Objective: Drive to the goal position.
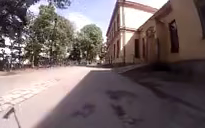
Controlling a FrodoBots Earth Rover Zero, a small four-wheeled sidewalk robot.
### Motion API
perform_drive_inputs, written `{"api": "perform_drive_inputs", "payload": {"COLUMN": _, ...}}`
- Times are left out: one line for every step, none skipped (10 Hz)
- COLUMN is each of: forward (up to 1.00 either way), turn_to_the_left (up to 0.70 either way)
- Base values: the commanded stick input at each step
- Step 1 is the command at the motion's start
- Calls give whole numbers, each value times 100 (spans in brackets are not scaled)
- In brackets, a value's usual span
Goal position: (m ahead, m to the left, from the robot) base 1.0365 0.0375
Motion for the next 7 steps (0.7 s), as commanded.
{"api": "perform_drive_inputs", "payload": {"forward": 38, "turn_to_the_left": 0}}
{"api": "perform_drive_inputs", "payload": {"forward": 50, "turn_to_the_left": 0}}
{"api": "perform_drive_inputs", "payload": {"forward": 62, "turn_to_the_left": 0}}
{"api": "perform_drive_inputs", "payload": {"forward": 70, "turn_to_the_left": 0}}
{"api": "perform_drive_inputs", "payload": {"forward": 70, "turn_to_the_left": 0}}
{"api": "perform_drive_inputs", "payload": {"forward": 70, "turn_to_the_left": 0}}
{"api": "perform_drive_inputs", "payload": {"forward": 70, "turn_to_the_left": 0}}
